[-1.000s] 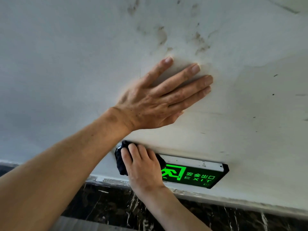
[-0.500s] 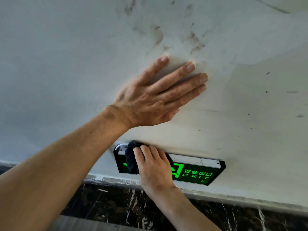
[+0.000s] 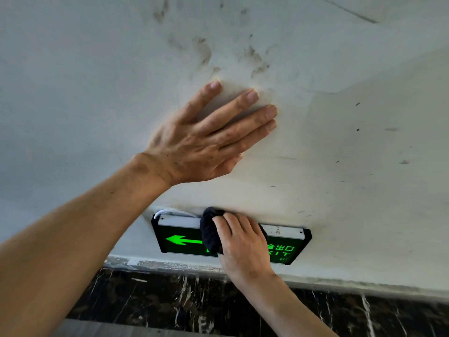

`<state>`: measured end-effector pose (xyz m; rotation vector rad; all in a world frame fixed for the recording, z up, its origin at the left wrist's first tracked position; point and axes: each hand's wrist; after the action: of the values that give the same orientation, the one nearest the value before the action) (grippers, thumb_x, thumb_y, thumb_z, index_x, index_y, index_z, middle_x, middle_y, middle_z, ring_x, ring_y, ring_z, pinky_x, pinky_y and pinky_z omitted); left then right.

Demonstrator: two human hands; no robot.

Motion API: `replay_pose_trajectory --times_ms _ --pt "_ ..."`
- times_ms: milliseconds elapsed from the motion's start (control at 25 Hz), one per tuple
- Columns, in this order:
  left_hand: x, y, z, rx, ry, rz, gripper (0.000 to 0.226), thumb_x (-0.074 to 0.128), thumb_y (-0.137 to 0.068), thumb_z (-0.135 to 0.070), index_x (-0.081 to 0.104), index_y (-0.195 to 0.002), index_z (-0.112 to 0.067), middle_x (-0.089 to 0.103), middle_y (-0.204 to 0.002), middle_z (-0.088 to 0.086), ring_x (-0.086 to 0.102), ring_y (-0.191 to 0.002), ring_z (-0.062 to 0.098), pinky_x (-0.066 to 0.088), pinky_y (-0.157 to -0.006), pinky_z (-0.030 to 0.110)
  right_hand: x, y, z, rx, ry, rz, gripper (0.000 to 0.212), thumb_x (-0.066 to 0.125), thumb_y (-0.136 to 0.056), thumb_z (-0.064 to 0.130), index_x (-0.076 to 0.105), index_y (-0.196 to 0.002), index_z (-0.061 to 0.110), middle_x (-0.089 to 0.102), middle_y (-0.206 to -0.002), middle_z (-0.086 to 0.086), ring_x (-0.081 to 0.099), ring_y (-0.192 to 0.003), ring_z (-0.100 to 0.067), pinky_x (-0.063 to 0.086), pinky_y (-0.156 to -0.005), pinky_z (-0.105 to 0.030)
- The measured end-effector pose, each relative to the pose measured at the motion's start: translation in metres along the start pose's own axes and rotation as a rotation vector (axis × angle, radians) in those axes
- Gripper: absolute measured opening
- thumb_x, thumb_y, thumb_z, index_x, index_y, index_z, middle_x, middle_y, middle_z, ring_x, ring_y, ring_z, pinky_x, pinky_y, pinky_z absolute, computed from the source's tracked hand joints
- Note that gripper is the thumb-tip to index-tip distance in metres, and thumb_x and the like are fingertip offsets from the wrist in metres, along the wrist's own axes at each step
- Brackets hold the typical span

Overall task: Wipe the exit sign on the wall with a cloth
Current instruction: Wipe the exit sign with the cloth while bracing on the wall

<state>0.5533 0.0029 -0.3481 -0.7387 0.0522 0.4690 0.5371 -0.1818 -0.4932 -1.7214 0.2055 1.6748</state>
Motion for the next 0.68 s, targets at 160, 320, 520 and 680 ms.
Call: replay_pose_trajectory --times_ms 160,320,520,680 --pt "0.003 0.001 0.000 0.000 -0.002 -0.005 0.063 0.046 -0.099 -0.033 0.041 -0.158 -0.014 0.037 -0.161 0.003 0.031 -0.148 0.030 0.009 -0.126 0.054 -0.007 0.007 -0.014 0.026 0.021 0.005 0.057 0.084 -0.050 0.014 0.069 -0.105 0.012 0.070 -0.098 -0.003 0.068 -0.088 -0.026 0.057 -0.082 -0.036" --pt "0.004 0.001 0.000 -0.007 0.003 -0.012 0.066 0.048 -0.098 -0.034 0.037 -0.160 -0.013 0.036 -0.161 0.004 0.026 -0.149 0.030 0.009 -0.126 0.054 -0.015 0.015 -0.026 0.066 0.033 0.039 0.065 0.088 -0.043 0.020 0.070 -0.105 0.013 0.071 -0.098 -0.003 0.069 -0.088 -0.025 0.057 -0.083 -0.035" --pt "0.004 0.002 -0.001 -0.012 -0.003 -0.013 0.067 0.048 -0.098 -0.035 0.036 -0.160 -0.014 0.035 -0.161 0.003 0.024 -0.150 0.029 0.009 -0.126 0.053 -0.020 0.024 -0.040 0.137 0.043 0.062 0.071 0.089 -0.040 0.025 0.069 -0.107 0.012 0.070 -0.100 -0.004 0.068 -0.093 -0.026 0.055 -0.087 -0.038" --pt "0.004 0.001 -0.001 -0.014 0.005 -0.018 0.066 0.048 -0.098 -0.034 0.036 -0.160 -0.013 0.035 -0.162 0.003 0.026 -0.150 0.029 0.009 -0.126 0.054 -0.023 0.028 -0.047 0.194 0.040 0.066 0.069 0.087 -0.040 0.023 0.068 -0.105 0.012 0.070 -0.099 -0.003 0.068 -0.095 -0.027 0.055 -0.086 -0.039"
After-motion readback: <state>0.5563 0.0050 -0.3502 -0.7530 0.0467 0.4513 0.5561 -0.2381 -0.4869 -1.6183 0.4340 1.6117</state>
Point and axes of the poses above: each hand's wrist, its own y-axis away from the middle knuckle, its own x-axis out of the palm, z = x × y
